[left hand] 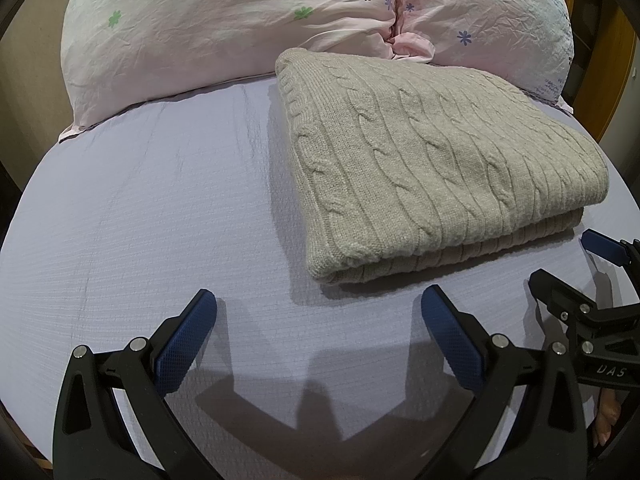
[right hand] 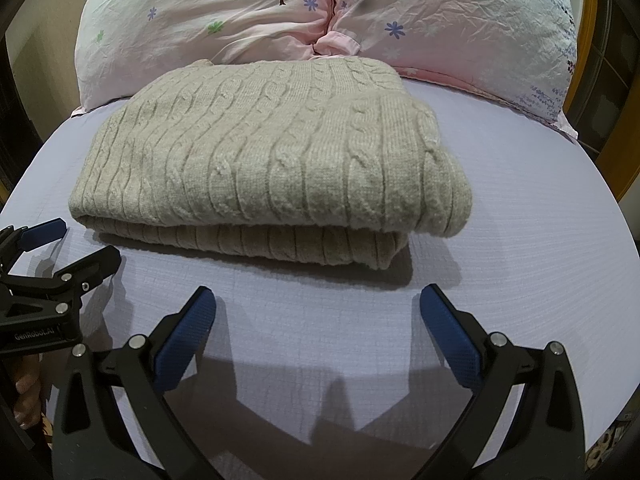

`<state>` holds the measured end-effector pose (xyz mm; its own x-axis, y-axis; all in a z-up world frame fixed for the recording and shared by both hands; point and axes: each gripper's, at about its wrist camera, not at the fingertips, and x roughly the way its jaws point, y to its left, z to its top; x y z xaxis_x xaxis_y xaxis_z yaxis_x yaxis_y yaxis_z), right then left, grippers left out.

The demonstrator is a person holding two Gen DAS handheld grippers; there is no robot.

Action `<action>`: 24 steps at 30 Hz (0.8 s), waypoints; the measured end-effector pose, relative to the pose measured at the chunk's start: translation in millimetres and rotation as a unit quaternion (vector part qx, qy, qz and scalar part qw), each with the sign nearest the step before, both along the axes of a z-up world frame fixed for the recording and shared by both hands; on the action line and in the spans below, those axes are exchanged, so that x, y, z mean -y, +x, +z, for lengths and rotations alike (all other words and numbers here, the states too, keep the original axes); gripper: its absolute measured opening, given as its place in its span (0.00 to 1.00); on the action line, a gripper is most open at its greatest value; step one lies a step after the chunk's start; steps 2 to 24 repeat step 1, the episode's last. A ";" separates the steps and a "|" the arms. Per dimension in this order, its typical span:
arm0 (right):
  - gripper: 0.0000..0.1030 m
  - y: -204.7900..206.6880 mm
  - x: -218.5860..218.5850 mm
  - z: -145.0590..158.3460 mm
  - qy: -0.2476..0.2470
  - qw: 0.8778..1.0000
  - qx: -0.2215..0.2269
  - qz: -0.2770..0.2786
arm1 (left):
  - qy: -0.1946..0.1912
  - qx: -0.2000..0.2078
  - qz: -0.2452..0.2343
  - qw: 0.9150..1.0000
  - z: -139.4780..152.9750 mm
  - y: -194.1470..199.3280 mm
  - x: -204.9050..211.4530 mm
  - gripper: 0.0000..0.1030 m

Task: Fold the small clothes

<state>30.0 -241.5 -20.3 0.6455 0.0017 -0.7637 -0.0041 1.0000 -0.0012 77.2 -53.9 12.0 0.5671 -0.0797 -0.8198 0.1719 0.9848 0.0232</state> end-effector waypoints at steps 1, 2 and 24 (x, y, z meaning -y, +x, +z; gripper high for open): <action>0.98 0.0 -0.2 0.0 0.000 1.000 0.000 0.000 | 0.000 0.000 0.000 1.000 0.1 0.2 0.0 0.99; 0.98 0.0 -0.2 0.0 0.000 1.000 0.000 0.000 | 0.000 0.000 0.000 1.000 0.1 0.2 0.0 0.99; 0.98 0.0 -0.2 0.0 0.000 1.000 0.000 0.000 | 0.000 0.000 0.000 1.000 0.1 0.2 0.0 0.99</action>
